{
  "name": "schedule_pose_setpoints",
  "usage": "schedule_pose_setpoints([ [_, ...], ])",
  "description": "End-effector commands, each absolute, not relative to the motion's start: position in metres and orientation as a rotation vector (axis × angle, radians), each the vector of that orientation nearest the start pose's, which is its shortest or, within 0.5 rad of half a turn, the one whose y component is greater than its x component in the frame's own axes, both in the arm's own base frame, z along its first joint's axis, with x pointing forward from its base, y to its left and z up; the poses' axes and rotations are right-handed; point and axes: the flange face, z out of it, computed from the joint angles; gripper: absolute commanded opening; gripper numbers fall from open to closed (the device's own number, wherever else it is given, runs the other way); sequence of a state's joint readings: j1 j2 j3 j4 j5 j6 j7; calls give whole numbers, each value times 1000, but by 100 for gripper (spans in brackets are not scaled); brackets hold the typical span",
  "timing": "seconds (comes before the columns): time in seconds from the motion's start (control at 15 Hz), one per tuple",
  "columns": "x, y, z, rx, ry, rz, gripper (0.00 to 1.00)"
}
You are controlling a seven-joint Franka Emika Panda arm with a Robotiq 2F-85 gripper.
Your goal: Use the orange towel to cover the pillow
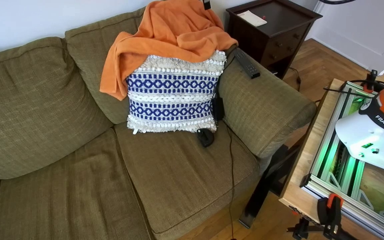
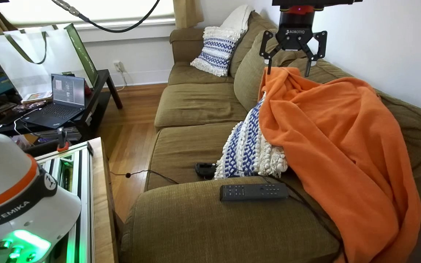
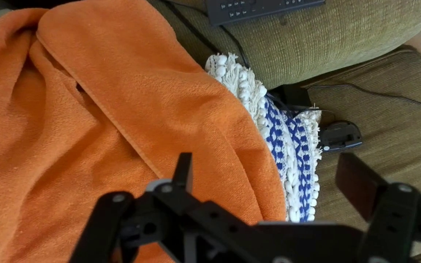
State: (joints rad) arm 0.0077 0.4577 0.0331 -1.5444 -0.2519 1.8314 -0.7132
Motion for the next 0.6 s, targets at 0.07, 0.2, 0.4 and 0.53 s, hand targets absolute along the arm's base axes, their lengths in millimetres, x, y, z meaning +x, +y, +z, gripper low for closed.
schedule_pose_setpoints([
  [0.07, 686, 35, 320, -2875, -1512, 318, 100],
  [0.2, 695, 43, 296, -2823, -1602, 266, 100],
  [0.4, 709, 38, 275, -2773, -1736, 213, 100],
  [0.53, 716, 30, 273, -2736, -1780, 203, 100],
])
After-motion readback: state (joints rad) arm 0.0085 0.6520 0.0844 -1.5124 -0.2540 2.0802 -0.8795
